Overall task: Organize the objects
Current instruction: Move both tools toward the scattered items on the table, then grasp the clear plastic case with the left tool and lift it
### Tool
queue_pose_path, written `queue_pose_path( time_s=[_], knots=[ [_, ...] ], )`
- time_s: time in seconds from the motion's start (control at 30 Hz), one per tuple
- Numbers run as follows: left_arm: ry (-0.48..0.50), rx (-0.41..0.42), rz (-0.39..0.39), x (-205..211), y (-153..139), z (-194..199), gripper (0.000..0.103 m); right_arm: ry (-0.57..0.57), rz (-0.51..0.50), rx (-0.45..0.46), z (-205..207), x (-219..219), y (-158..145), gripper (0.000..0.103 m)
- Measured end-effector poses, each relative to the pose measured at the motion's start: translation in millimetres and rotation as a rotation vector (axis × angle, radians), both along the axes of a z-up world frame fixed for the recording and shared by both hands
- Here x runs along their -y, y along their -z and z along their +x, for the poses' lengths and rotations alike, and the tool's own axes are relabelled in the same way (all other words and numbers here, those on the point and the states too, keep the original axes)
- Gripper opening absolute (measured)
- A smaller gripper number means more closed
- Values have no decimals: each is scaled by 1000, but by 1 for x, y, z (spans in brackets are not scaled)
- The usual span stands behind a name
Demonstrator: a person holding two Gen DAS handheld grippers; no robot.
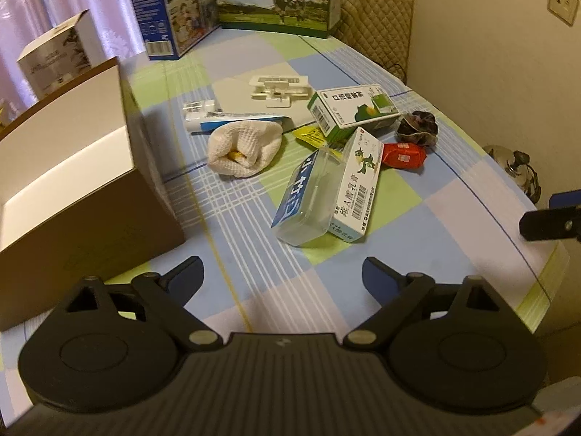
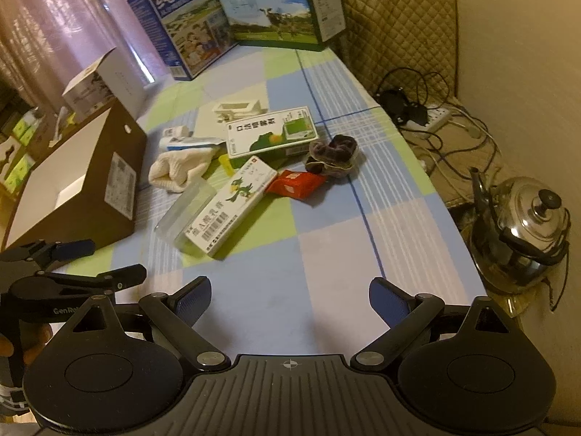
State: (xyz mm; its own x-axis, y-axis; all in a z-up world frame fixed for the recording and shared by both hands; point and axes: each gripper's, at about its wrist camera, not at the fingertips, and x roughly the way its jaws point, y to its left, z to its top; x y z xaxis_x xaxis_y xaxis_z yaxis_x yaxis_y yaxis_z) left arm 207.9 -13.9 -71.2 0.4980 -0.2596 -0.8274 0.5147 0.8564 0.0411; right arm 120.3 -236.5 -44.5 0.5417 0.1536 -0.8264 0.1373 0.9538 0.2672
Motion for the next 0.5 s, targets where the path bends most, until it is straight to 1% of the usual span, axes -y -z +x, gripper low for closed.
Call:
queue_pose_path(
  time_s=[0.13,0.37,0.47,0.5],
  knots=[
    [47,18,12,2,7,7,91,22,-5,1,5,-3,1,92],
    [122,28,28,6,20,23,85,71,-12,-8,11,-3,9,92],
    [159,43,49,12,27,28,79,105,-16,-20,12,2,14,92],
    [175,45,55,15,29,30,75,115,-17,-24,12,3,16,92]
  ],
)
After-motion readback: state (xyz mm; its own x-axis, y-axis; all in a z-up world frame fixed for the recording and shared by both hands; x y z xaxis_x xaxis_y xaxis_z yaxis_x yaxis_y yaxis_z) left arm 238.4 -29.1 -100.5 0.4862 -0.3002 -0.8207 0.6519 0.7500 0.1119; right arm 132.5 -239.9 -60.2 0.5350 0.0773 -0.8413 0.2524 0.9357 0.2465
